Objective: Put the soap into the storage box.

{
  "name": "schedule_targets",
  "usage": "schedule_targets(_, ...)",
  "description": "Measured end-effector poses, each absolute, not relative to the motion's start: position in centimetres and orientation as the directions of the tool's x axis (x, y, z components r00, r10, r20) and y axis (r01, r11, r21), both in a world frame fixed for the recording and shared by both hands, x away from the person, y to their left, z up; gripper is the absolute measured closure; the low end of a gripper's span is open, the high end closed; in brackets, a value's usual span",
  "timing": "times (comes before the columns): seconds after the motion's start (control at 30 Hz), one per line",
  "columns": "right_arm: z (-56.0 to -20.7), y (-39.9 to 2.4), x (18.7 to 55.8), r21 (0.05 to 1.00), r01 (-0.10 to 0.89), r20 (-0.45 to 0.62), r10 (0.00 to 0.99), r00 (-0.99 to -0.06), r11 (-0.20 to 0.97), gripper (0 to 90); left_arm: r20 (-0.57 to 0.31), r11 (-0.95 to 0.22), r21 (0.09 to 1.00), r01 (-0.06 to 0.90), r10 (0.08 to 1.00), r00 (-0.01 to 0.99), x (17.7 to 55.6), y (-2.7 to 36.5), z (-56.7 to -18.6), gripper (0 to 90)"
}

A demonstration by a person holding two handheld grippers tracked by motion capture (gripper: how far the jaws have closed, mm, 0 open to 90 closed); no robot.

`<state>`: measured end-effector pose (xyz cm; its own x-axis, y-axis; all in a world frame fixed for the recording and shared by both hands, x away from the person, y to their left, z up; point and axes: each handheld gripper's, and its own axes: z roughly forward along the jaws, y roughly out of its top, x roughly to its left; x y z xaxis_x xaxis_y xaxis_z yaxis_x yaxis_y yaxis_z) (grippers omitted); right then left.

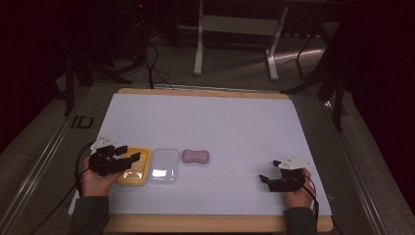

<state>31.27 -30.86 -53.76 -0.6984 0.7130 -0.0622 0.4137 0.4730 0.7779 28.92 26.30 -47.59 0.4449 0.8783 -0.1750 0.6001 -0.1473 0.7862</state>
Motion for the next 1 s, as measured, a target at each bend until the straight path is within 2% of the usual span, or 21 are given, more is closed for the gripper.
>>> schedule_targets(0.17,-53.6,-31.2,30.8,0.814,0.379,-0.071,0.724,-0.686,0.439,17.4,-0.18,-0.141,0.788,0.6,0.879,0.442,28.8,26.5,-47.6,38.0)
schedule_targets(0.33,-53.6,-31.5,30.9,0.824,0.388,-0.05,0.734,-0.677,0.413,16.7,-0.165,-0.15,0.784,0.603,0.885,0.435,28.7,26.5,-47.5,37.4)
schedule_targets(0.4,-53.6,-31.6,30.9,0.824,0.398,-0.039,0.741,-0.67,0.403,13.4,-0.164,-0.148,0.786,0.601,0.887,0.432,28.7,26.6,-47.4,36.6)
schedule_targets(0.83,-53.5,-32.0,31.0,0.838,0.411,-0.01,0.764,-0.645,0.359,15.0,-0.122,-0.189,0.773,0.605,0.892,0.435,28.6,26.4,-47.2,36.1)
schedule_targets(1.0,-53.5,-31.8,30.9,0.833,0.402,-0.022,0.749,-0.662,0.38,15.2,-0.122,-0.187,0.774,0.605,0.893,0.433,28.6,26.5,-47.1,36.3)
